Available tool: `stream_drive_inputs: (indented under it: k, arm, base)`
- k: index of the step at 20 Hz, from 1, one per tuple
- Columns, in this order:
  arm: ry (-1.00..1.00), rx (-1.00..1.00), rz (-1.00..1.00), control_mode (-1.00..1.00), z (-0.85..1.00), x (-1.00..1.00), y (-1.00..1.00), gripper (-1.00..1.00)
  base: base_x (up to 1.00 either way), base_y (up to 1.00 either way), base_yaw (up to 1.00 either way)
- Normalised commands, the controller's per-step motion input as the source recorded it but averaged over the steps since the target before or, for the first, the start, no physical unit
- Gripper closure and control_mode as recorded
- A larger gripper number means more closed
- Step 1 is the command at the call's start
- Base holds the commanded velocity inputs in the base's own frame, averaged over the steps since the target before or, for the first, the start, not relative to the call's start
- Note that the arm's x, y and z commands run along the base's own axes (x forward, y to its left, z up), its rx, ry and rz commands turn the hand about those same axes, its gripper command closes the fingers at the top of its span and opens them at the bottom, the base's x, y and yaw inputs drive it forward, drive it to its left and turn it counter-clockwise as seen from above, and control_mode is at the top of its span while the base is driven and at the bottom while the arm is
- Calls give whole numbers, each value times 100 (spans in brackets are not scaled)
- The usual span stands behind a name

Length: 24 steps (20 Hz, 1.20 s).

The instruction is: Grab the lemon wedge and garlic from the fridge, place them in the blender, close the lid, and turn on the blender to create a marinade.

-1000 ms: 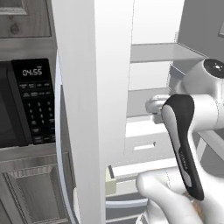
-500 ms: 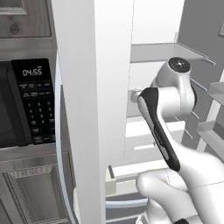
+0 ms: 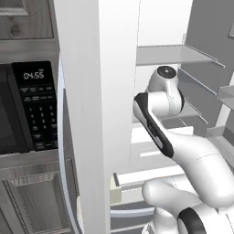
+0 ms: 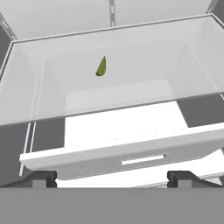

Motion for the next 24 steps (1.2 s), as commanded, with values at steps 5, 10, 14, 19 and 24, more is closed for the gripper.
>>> stream_drive_inputs:
  k: [5,10,14,19,24]
  arm:
    - [7,0,0,-100,-46,57,13,-100]
    - [2,0,0,-100,-20,61,1,-100]
    - [4,0,0,-100,-17,61,0,-100]
    - [5,0,0,-100,-23,59,0,-100]
    - [3,0,0,-100,-26,57,0,-100]
  base:
    - [0,0,0]
    - [0,0,0]
    - [0,0,0]
    - [0,0,0]
    - [0,0,0]
